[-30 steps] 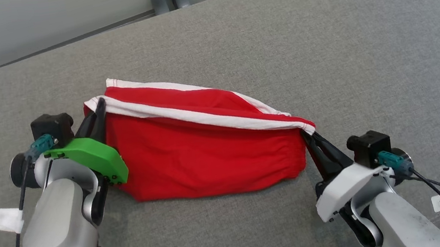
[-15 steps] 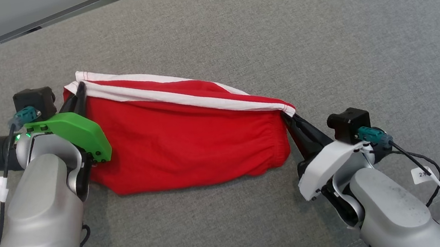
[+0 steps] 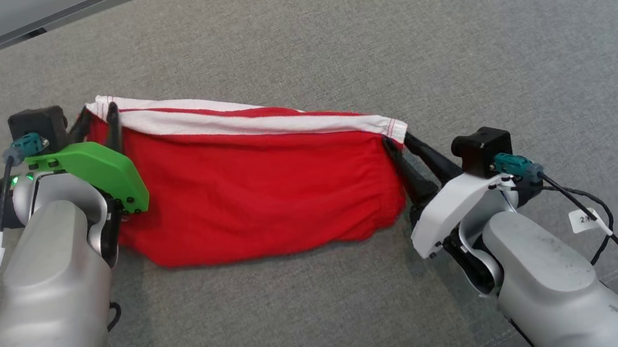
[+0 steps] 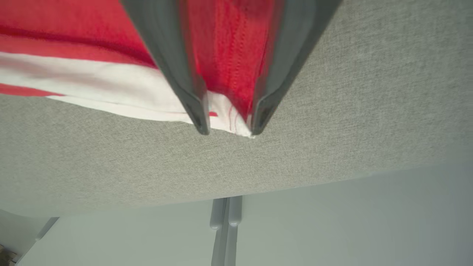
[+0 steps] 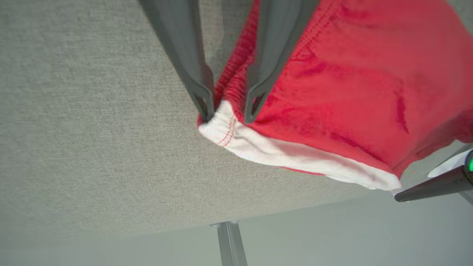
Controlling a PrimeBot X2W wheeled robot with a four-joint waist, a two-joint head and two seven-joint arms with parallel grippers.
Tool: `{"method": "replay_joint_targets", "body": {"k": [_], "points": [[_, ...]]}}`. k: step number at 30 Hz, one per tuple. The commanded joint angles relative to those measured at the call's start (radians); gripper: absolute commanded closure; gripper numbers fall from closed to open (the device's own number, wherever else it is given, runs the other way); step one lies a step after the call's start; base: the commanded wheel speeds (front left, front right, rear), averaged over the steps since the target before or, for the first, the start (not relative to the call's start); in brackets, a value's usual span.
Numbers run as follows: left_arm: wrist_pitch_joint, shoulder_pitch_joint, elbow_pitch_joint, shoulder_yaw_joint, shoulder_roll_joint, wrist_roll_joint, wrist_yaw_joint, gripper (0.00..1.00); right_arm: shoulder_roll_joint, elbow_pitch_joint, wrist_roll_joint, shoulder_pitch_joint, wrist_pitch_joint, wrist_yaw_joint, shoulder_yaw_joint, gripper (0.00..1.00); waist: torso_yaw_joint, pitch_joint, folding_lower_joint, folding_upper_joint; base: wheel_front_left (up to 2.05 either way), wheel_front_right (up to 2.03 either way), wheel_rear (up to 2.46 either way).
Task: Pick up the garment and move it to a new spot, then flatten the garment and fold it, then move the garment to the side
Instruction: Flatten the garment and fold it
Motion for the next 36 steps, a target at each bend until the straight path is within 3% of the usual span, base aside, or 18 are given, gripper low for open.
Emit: {"method": "replay_joint_targets", "body": {"k": [1, 20, 28, 36], "points": [[-0.012, -0.02, 0.009, 0.0, 0.0, -0.005, 0.0, 0.0, -0.002, 0.004, -0.002, -0.012, -0.006, 0.0, -0.003, 0.0, 0.005, -0.004, -0.0001, 0.0042, 0.0, 0.0, 0.0], [-0.047, 0.111, -0.036, -0.057, -0.012, -0.091, -0.004, 0.0, -0.003, -0.095, -0.124, 0.11, -0.006, 0.0, -0.199, 0.0, 0.075, -0.084, -0.0001, 0.0042, 0.0, 0.0, 0.0], [0.009, 0.166, -0.022, -0.084, 0.005, -0.143, -0.004, 0.0, -0.003, -0.222, -0.196, 0.207, 0.019, 0.0, -0.296, 0.0, 0.079, -0.112, -0.0001, 0.0042, 0.0, 0.0, 0.0], [0.095, 0.167, -0.004, -0.105, 0.036, -0.182, -0.005, 0.0, -0.002, -0.384, -0.216, 0.279, 0.09, 0.0, -0.317, 0.0, 0.048, -0.1, -0.0001, 0.0042, 0.0, 0.0, 0.0]]}}
